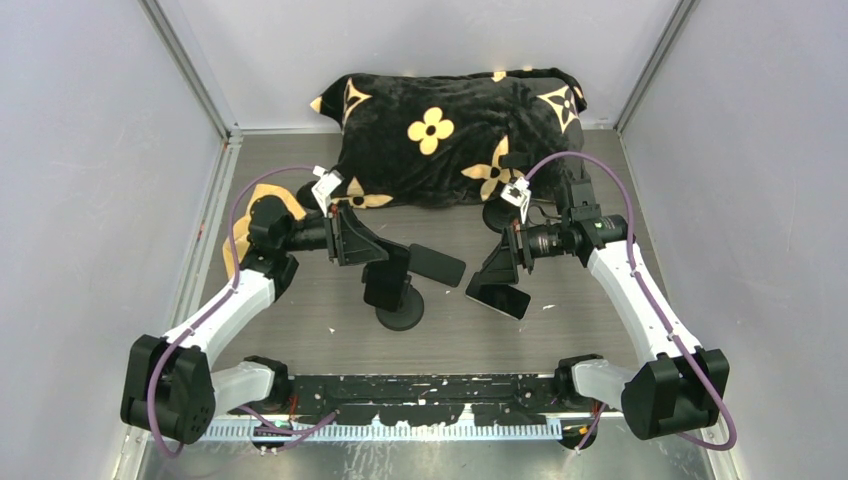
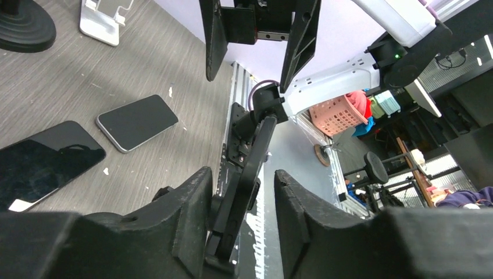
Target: Place the phone on the phone stand
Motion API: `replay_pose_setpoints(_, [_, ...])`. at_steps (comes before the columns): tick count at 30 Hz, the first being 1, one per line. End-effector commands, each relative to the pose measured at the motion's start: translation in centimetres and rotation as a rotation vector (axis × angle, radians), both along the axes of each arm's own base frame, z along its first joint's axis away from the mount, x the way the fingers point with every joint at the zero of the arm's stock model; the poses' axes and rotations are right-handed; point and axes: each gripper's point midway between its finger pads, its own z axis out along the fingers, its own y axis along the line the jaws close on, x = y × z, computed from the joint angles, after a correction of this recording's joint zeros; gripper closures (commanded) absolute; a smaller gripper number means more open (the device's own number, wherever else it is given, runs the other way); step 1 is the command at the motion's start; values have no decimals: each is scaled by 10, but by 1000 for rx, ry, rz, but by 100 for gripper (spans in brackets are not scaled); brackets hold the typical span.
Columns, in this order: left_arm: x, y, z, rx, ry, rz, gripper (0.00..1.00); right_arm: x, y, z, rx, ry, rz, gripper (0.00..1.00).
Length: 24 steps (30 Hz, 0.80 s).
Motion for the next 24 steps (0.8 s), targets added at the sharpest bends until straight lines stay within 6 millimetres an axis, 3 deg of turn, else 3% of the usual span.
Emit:
replay_pose_setpoints(1, [-7, 1, 15, -38, -98, -29, 61, 2, 1, 8, 27, -32, 0, 0])
replay_pose_setpoints(4, [-7, 0, 17, -49, -104, -39, 82, 2, 0, 8, 27, -29, -3, 0])
replay_pose_setpoints(9, [-5, -1, 20, -64, -122, -38, 99, 2, 0, 8, 26, -29, -5, 0])
replay_pose_setpoints(16, [8, 5, 39, -86, -228, 54, 100, 2, -1, 8, 26, -30, -11, 0])
replay_pose_setpoints(24, [57, 40, 54, -47, -295, 327, 100, 2, -2, 7, 26, -31, -15, 1])
